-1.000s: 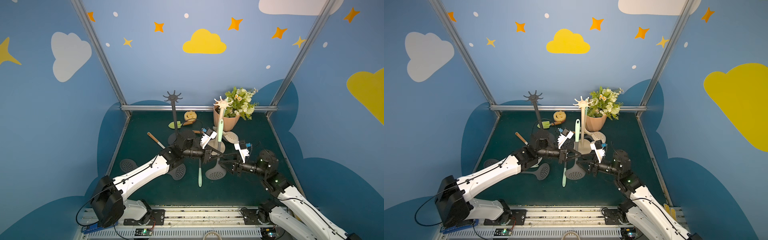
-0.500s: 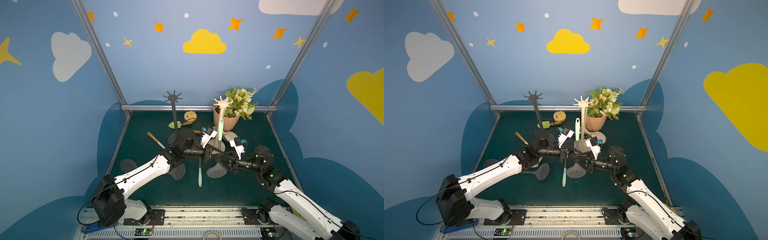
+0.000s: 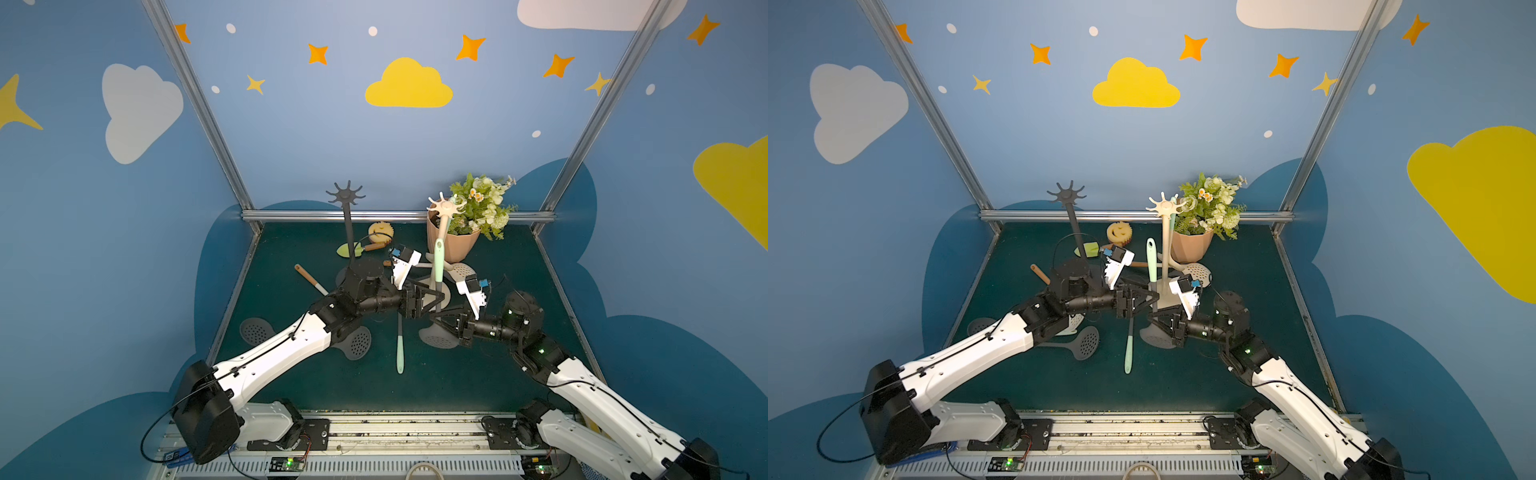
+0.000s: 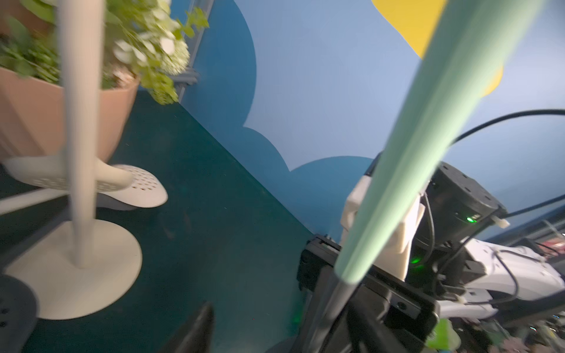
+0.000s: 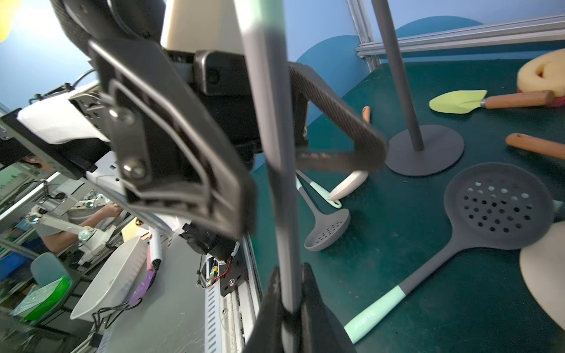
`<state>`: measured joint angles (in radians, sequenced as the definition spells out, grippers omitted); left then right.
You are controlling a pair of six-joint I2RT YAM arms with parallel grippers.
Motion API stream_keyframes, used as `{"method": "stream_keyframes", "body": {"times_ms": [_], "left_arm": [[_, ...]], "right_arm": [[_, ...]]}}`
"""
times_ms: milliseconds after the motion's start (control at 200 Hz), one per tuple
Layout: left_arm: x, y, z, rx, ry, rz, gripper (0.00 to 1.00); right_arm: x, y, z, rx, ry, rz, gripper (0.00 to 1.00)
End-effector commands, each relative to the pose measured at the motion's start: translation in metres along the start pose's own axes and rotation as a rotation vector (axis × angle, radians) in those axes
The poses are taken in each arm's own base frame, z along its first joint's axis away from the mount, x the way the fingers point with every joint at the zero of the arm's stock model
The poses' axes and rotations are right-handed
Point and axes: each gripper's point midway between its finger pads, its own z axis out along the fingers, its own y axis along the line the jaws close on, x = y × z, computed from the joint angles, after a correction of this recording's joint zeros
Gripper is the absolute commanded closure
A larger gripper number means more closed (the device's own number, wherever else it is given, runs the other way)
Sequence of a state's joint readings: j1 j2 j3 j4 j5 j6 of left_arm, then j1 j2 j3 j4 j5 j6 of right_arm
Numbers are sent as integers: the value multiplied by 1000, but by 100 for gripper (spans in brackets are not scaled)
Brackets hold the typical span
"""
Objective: Hang the skimmer on the kitchen utensil rack
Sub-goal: Pick up the skimmer from the center of the board.
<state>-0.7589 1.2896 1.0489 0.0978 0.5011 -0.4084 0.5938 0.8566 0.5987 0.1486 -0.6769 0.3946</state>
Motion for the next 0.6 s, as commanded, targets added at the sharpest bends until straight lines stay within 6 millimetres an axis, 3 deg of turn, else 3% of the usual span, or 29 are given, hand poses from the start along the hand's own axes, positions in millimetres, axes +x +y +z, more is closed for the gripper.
{"method": "stream_keyframes", "body": {"times_ms": [0, 190, 431, 456, 596], "left_arm": [[-15, 14, -22, -126, -77, -17, 19], [-6, 35, -42, -270, -67, -13, 9], [3, 71, -46, -453, -15, 21, 5], [4, 74, -46, -471, -7, 25, 5], [5, 82, -51, -510, -9, 76, 1]], "right_arm": [[-13, -11, -9, 123, -43, -41, 100], [-15, -66, -40, 487, -107, 0, 100], [-37, -105, -88, 856, -215, -27, 100], [-50, -104, -93, 888, -236, -34, 100], [-67, -114, -94, 972, -213, -76, 100]]}}
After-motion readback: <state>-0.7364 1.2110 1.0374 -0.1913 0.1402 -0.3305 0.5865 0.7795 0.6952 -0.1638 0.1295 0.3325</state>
